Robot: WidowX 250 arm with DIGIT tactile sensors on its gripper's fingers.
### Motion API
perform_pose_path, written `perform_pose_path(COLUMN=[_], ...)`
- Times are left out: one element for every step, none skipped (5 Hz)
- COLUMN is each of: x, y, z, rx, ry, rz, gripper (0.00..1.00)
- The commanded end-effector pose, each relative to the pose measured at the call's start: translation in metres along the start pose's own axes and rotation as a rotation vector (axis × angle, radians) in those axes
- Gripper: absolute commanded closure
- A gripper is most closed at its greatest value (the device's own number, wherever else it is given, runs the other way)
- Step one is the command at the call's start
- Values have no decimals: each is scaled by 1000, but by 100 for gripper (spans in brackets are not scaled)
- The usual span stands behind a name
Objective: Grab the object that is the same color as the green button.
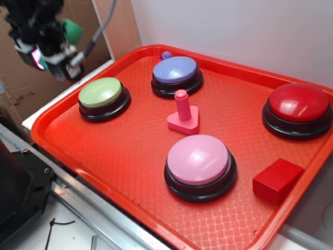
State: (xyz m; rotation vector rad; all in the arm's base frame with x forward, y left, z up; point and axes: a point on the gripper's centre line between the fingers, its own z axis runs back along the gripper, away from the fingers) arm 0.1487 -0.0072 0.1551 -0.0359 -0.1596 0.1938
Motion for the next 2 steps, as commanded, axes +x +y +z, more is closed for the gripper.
perform_pose_path(x=[0, 2], y=[-22, -27], z=[107, 134], rx=[17, 56], ry=[-122, -137], rz=[-39, -59], gripper=[100, 100])
